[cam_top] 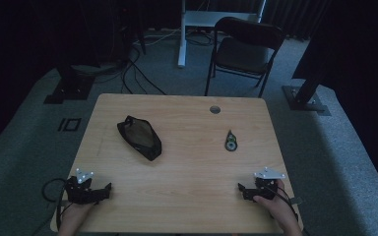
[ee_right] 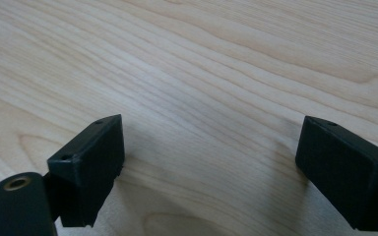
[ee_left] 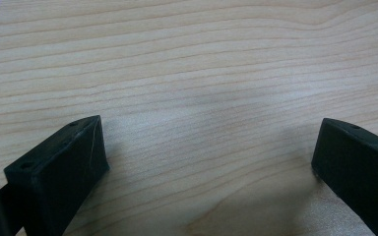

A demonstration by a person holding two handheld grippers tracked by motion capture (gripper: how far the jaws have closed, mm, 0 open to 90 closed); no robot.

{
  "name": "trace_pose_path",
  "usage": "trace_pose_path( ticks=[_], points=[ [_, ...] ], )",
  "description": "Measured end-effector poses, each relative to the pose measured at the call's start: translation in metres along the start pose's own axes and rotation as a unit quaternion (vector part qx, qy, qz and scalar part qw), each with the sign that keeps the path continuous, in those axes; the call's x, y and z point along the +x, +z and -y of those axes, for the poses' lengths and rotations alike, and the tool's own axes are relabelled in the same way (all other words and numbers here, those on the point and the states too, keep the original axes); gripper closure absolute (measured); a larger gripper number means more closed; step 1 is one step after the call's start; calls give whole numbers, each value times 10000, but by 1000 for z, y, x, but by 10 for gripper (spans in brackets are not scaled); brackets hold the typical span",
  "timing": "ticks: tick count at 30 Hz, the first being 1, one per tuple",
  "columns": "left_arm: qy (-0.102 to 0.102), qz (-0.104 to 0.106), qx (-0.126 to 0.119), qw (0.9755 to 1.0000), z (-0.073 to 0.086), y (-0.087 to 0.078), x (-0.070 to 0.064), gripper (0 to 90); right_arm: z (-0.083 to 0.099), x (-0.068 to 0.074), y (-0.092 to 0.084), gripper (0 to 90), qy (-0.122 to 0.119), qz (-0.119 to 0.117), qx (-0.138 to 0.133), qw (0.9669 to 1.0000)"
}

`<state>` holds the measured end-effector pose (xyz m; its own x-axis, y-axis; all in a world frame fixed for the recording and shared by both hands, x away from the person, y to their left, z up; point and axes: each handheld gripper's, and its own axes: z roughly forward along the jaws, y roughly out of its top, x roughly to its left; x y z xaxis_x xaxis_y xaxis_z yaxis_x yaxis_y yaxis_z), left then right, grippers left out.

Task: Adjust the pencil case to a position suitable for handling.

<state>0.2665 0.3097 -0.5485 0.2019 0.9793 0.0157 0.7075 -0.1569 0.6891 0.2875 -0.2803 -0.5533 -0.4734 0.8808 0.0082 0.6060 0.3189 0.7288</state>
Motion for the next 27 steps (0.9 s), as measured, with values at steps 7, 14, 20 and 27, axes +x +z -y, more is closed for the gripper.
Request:
trace_pose_path(
  ticks=[7,14,20,27],
  points=[
    [1,1,0,10000,0,0,0,3,0,2,0,110,-17,-11,10,10000],
    [6,8,0,10000,0,0,0,3,-2,2,1,110,149,161,6,9998],
    [5,8,-1,10000,0,0,0,3,-7,5,3,111,195,355,-47,9992],
    [6,7,0,10000,0,0,0,3,-14,12,5,111,128,252,-102,9995]
  ],
)
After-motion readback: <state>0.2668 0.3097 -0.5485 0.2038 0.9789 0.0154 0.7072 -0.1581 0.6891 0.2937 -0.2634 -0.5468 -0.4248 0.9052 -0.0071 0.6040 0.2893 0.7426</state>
